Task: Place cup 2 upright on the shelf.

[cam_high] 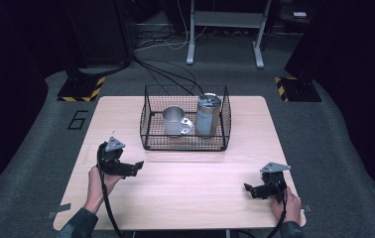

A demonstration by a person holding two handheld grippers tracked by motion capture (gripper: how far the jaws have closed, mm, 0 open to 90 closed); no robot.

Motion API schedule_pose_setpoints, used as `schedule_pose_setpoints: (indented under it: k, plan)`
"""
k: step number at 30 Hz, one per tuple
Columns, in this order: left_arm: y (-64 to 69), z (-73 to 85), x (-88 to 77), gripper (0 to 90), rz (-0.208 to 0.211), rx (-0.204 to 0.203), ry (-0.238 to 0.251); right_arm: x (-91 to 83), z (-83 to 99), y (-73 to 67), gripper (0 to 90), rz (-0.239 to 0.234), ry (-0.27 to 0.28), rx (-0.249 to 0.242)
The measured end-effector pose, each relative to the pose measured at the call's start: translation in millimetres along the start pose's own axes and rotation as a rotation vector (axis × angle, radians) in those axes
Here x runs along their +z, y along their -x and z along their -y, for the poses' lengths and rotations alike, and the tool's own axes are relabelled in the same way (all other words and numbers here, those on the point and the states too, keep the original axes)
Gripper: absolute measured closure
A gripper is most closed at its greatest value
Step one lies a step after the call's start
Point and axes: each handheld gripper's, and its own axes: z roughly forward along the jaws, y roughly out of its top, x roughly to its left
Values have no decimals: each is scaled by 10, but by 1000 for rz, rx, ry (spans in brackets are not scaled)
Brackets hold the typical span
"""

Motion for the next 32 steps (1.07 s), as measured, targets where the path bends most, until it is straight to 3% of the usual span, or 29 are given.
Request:
schedule_pose_setpoints:
  k: [1, 3, 10, 16, 17, 20, 23, 32]
  plan:
    - [0, 0, 0, 0, 0, 0, 0, 0, 0, 0, 0, 0, 0, 0]
    - [-56, 187, 67, 0, -6, -28, -18, 0, 0, 0, 0, 0, 0, 0]
    - [-172, 579, 259, 0, -38, -73, -76, 0, 0, 0, 0, 0, 0, 0]
    - [-172, 579, 259, 0, -38, -73, -76, 0, 0, 0, 0, 0, 0, 0]
    - [-249, 799, 359, 0, -44, -134, -64, 0, 0, 0, 0, 0, 0, 0]
    - [-235, 833, 365, 0, -79, -121, -43, 0, 0, 1, 0, 0, 0, 0]
    - [-213, 852, 386, 0, -124, -79, -42, 0, 0, 1, 0, 0, 0, 0]
    - [-199, 851, 392, 0, -131, -79, -46, 0, 0, 0, 0, 0, 0, 0]
